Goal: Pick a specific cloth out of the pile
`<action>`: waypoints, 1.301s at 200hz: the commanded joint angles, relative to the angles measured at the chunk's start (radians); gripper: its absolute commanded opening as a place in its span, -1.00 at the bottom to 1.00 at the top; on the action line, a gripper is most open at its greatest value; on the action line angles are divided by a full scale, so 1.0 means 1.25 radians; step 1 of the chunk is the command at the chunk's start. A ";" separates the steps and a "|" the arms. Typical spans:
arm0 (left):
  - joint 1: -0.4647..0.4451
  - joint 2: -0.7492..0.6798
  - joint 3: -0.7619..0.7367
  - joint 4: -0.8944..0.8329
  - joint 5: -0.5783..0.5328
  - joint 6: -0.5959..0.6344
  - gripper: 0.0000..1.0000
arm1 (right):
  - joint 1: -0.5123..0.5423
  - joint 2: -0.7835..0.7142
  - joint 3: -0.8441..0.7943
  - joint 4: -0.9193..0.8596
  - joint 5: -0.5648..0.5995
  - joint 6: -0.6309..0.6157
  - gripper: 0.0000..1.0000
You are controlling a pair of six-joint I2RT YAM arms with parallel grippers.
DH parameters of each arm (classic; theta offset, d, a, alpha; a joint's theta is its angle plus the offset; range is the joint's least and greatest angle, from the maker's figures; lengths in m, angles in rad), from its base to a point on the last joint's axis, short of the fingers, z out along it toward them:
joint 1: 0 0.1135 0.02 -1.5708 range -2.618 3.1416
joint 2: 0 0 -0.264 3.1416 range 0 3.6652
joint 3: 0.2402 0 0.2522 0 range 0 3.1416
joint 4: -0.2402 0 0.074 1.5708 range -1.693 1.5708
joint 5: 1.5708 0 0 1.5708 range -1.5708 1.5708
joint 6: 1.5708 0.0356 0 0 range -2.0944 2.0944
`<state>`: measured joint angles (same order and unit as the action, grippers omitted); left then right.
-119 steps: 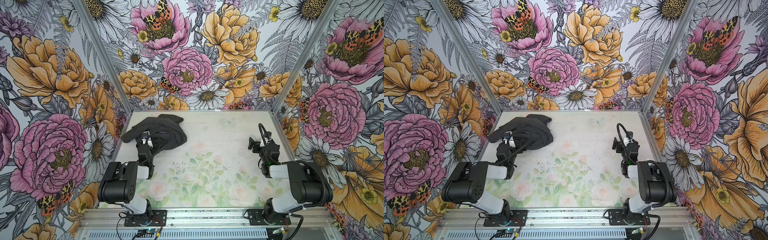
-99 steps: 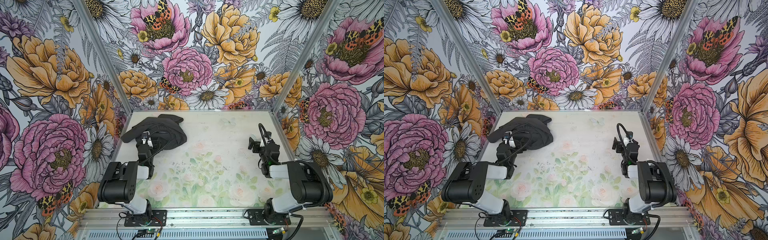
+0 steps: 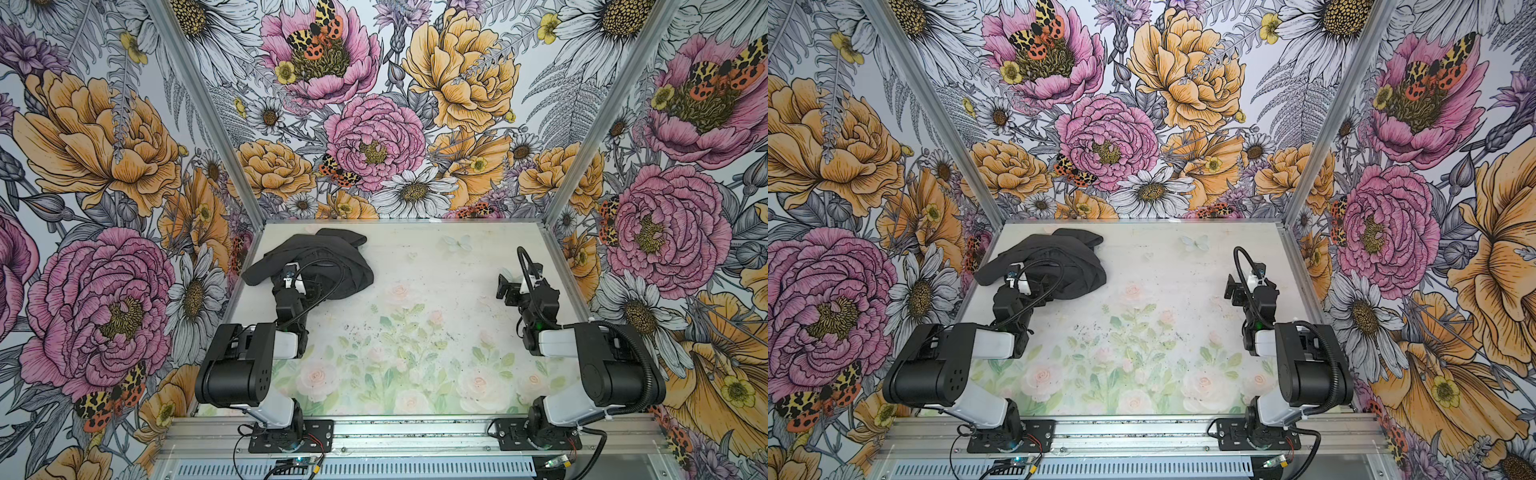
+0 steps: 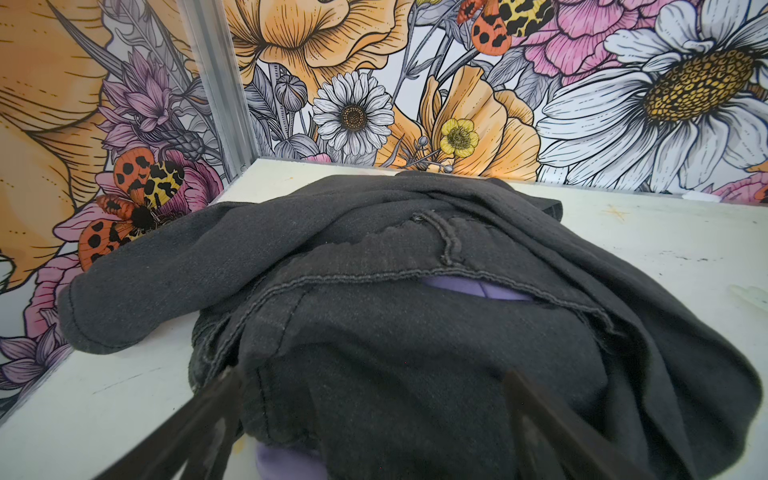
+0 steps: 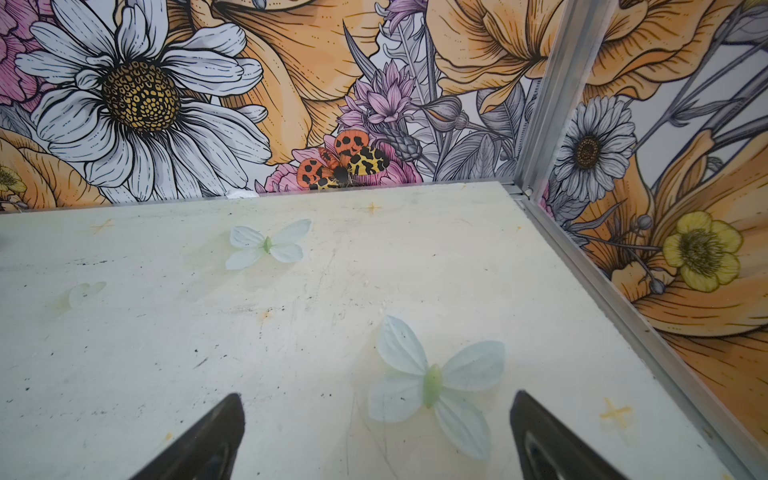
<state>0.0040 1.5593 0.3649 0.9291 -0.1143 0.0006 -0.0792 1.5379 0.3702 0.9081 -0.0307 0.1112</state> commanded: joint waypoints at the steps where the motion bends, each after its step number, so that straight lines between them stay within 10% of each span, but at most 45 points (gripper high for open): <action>1: -0.003 -0.007 0.012 0.005 -0.002 0.009 0.97 | 0.004 0.000 0.001 0.007 0.003 0.003 0.99; 91: -0.015 -0.027 0.022 -0.027 -0.042 0.009 0.97 | 0.026 -0.024 0.046 -0.098 0.025 -0.020 0.99; 158: -0.186 -0.414 0.064 -0.497 -0.289 -0.074 0.97 | 0.087 -0.200 0.045 -0.240 0.118 -0.048 0.99; 209: -0.107 -0.588 0.087 -0.771 -0.095 -0.399 0.79 | 0.143 -0.323 0.114 -0.393 0.044 0.038 0.99; 260: 0.006 -0.546 -0.009 -0.740 0.080 -0.668 0.54 | 0.213 -0.386 0.173 -0.453 -0.024 0.122 0.99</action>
<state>-0.0250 0.8379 0.4099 0.0360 -0.1482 -0.6117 0.1566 1.0889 0.5472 0.3985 -0.0063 0.1860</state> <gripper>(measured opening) 0.799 0.995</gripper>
